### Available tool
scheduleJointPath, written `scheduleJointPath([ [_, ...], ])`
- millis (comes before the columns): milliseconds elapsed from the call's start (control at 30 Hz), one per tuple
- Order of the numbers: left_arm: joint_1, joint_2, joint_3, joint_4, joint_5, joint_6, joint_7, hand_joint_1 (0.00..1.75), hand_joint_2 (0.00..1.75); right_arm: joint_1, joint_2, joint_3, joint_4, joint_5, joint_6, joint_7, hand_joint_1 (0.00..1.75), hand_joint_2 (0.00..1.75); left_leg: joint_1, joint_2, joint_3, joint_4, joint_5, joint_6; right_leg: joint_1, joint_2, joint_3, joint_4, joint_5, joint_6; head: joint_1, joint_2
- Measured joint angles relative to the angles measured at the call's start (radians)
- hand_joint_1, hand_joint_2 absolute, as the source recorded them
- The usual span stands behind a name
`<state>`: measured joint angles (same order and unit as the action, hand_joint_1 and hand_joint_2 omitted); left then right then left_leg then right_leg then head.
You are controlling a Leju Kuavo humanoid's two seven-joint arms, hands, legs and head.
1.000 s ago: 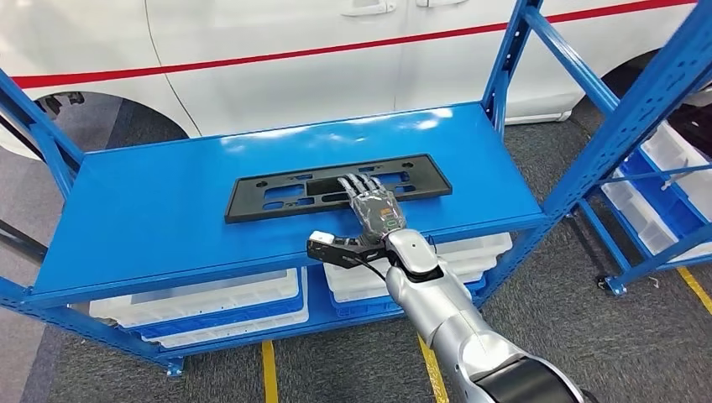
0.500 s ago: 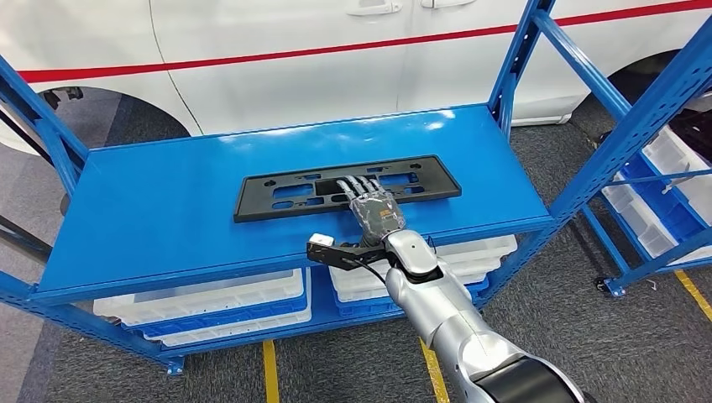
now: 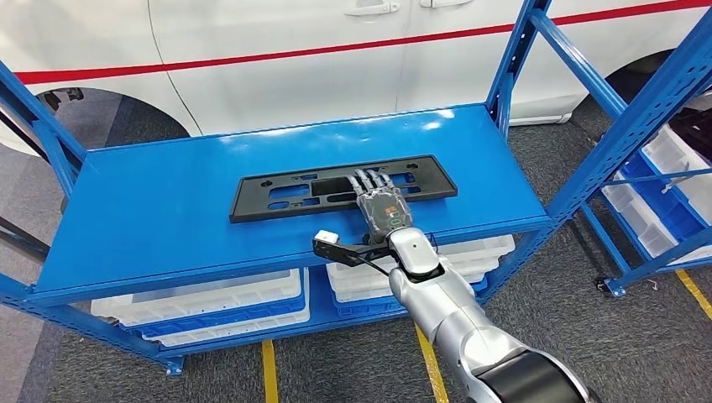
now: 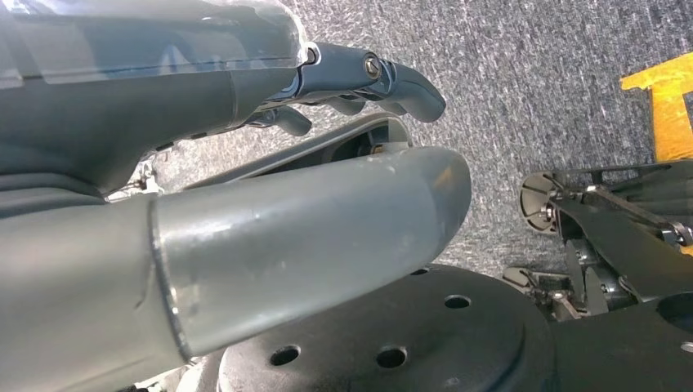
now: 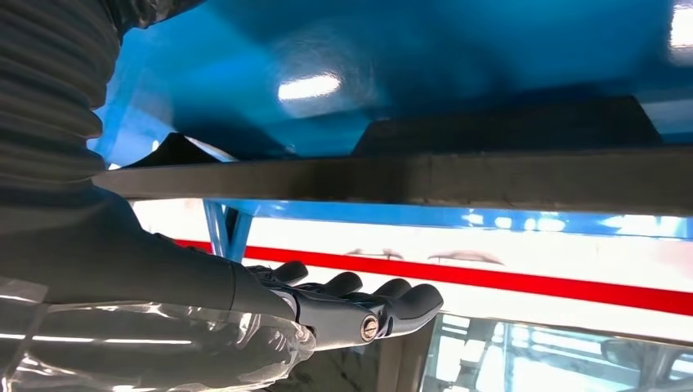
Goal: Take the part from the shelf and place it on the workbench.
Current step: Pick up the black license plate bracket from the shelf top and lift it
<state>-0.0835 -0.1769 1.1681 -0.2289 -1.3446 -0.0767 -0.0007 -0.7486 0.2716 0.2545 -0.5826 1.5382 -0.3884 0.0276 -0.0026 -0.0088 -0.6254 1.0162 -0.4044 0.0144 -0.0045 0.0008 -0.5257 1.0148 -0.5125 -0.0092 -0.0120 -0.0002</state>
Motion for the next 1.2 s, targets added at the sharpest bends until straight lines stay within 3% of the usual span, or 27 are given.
scheduleJointPath([
  [467, 0.000, 0.001, 0.000, 0.000, -0.007, -0.004, -0.005, 0.00, 0.00, -0.019, -0.013, 0.000, 0.027, 0.023, -0.027, 0.013, 0.00, 1.75, 0.001, 0.000, 0.000, 0.000, 0.000, 0.000, 0.001, 0.000, 0.000, 0.000, 0.000, 0.000, 0.000, 0.000],
  [500, 0.000, 0.001, 0.000, 0.000, -0.007, -0.004, -0.005, 0.00, 0.00, -0.019, -0.013, 0.000, 0.029, 0.024, -0.027, 0.013, 0.33, 1.75, 0.001, 0.000, 0.000, 0.000, 0.000, 0.000, 0.001, 0.000, 0.000, 0.000, 0.000, 0.000, 0.000, 0.000],
  [600, 0.000, 0.001, 0.000, 0.000, -0.007, -0.004, -0.005, 0.00, 0.00, -0.019, -0.013, 0.000, 0.034, 0.025, -0.026, 0.014, 1.63, 1.75, 0.001, 0.000, 0.000, 0.000, 0.000, 0.000, 0.001, 0.000, 0.000, 0.000, 0.000, 0.000, 0.000, 0.000],
  [633, 0.000, 0.001, 0.000, 0.000, -0.007, -0.004, -0.005, 0.00, 0.00, -0.019, -0.013, 0.000, 0.036, 0.025, -0.023, 0.014, 1.74, 1.75, 0.001, 0.000, 0.000, 0.000, 0.000, 0.000, 0.001, 0.000, 0.000, 0.000, 0.000, 0.000, 0.000, 0.000],
  [933, 0.000, 0.001, 0.000, 0.000, -0.004, -0.004, -0.009, 0.00, 0.00, -0.021, -0.013, -0.006, 0.055, 0.006, -0.010, -0.012, 1.74, 1.75, 0.001, 0.000, 0.001, 0.000, 0.000, 0.000, 0.001, 0.000, 0.001, 0.000, 0.000, 0.000, 0.000, 0.000],
  [1067, 0.000, 0.001, 0.000, 0.000, 0.000, 0.000, -0.009, 0.00, 0.00, -0.026, -0.013, -0.009, 0.056, 0.002, -0.013, -0.015, 1.40, 1.75, 0.002, 0.000, 0.003, 0.000, 0.000, 0.000, 0.001, 0.000, 0.001, 0.000, -0.001, 0.000, 0.000, 0.000],
  [1200, 0.000, 0.001, 0.000, 0.000, 0.001, 0.003, -0.009, 0.00, 0.00, -0.029, -0.013, -0.015, 0.056, 0.001, -0.023, -0.016, 1.36, 1.75, 0.002, 0.000, 0.003, 0.000, 0.000, 0.000, 0.001, 0.000, 0.002, 0.000, -0.001, -0.001, 0.000, 0.000],
])
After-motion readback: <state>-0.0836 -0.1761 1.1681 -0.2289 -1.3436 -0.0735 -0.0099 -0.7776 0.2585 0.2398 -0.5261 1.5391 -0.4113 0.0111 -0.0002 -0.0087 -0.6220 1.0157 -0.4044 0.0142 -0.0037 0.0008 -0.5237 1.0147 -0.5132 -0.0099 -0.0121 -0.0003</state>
